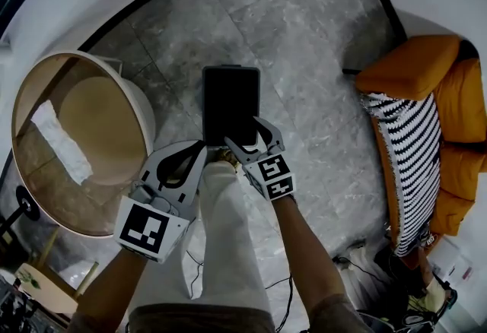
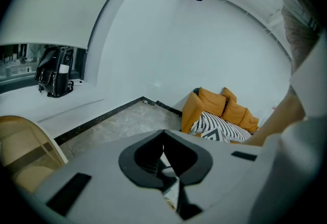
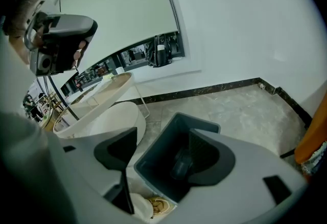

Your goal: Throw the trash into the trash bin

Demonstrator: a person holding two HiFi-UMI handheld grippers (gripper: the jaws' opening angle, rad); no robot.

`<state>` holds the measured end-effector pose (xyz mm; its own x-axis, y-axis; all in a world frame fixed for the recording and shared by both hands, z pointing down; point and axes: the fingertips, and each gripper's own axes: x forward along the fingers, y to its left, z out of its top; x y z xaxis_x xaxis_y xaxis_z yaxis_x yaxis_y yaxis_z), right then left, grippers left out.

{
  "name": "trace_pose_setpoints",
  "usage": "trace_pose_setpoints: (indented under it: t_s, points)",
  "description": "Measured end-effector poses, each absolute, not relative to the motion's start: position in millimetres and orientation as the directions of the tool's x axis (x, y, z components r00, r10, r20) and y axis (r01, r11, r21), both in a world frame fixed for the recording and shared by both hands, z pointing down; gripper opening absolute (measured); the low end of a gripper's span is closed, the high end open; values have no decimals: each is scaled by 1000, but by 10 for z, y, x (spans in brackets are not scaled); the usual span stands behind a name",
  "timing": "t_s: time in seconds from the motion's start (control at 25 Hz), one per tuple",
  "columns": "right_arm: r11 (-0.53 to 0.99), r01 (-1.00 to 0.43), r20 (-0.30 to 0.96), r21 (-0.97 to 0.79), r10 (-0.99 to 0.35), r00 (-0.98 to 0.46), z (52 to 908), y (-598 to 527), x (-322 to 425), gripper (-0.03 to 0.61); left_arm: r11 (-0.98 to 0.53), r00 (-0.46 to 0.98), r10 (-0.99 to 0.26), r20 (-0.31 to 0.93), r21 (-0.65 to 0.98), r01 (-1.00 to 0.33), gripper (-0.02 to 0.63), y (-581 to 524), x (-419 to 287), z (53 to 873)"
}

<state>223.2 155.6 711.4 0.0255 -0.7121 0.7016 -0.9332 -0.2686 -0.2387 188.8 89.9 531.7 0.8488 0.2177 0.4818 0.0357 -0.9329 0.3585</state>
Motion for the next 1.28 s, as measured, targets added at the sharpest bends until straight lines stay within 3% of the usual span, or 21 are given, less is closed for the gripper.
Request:
trace_pose_setpoints:
  t_s: [0.44, 0.52, 0.64, 0.68, 1.28]
  points:
    - [-212, -950, 668, -230, -744, 5, 6870, 1324, 2233, 301, -934, 865, 177, 469, 358, -3, 18, 759, 1773, 5176]
    - [-191, -952, 655, -238, -755, -13, 6805, 1229, 2196, 242, -934, 869, 163, 467, 357, -17, 18, 698, 1724, 5142]
    - [-160, -955, 629, -248, -776, -33, 6689, 1094, 2139, 35, -933, 874, 136, 466, 357, -45, 19, 593, 1638, 5095]
    - [-153, -956, 623, -248, -782, -36, 6651, 1050, 2125, 23, -932, 876, 126, 466, 358, -56, 18, 557, 1607, 5080]
    - [82, -967, 546, -239, -812, -204, 6230, -139, 1271, 20, -902, 897, -72, 436, 356, -246, 19, -235, 728, 4930]
